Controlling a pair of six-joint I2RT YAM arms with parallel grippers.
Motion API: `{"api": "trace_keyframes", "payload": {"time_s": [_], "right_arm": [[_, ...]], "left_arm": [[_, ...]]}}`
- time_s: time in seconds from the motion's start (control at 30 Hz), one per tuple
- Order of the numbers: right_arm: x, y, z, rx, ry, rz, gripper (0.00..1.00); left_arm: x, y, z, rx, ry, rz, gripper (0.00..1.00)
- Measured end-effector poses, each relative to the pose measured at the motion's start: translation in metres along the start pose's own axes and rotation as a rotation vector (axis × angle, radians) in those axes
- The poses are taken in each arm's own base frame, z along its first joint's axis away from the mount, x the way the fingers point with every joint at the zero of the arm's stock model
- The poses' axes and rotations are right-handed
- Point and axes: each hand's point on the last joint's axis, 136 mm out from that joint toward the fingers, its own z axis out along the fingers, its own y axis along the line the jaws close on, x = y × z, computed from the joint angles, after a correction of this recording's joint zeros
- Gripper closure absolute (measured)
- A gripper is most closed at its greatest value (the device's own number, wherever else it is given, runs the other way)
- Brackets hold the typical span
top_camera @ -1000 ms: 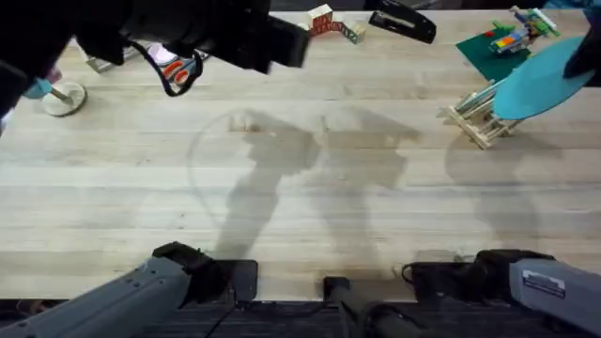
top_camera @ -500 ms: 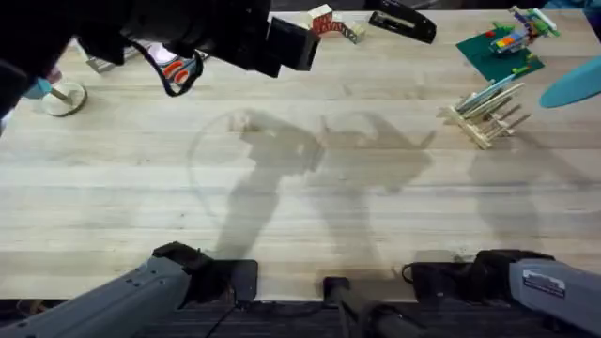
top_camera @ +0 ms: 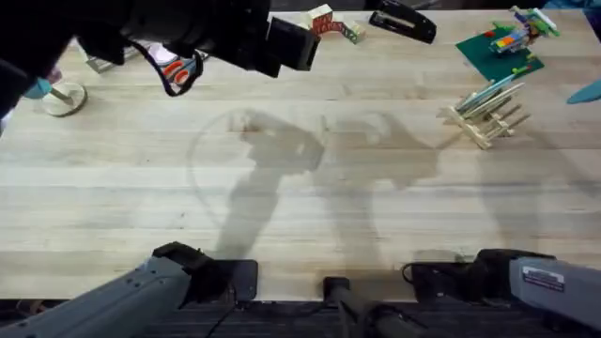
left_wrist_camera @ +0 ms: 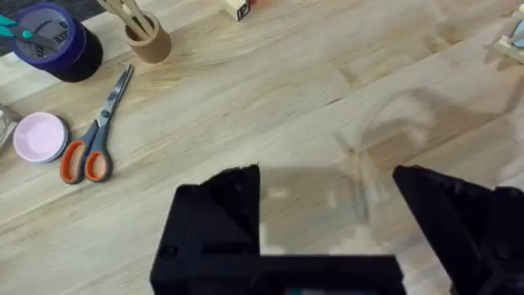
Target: Pick up the plates from the table one by one and place each into a slot on the dish rack.
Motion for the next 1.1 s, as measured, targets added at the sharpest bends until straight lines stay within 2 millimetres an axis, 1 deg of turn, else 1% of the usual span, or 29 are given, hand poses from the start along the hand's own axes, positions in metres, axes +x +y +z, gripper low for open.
{"api": "trace_keyframes", "payload": {"time_s": [0.17,0.87,0.97,1.1], "right_arm": [[-0.003,-0.003,0.002,0.015,-0.005,0.054,0.969],[-0.005,-0.004,0.002,0.023,-0.018,0.076,0.97],[-0.005,-0.002,0.006,0.032,-0.008,0.071,0.97],[-0.001,0.009,0.017,0.052,0.028,0.048,0.97]], "left_arm": [[0.0,0.0,0.0,0.0,0.0,0.0,0.008],[0.0,0.0,0.0,0.0,0.0,-0.001,0.007],[0.0,0.0,0.0,0.0,0.0,-0.001,0.008],[0.0,0.0,0.0,0.0,0.0,-0.001,0.007]]}}
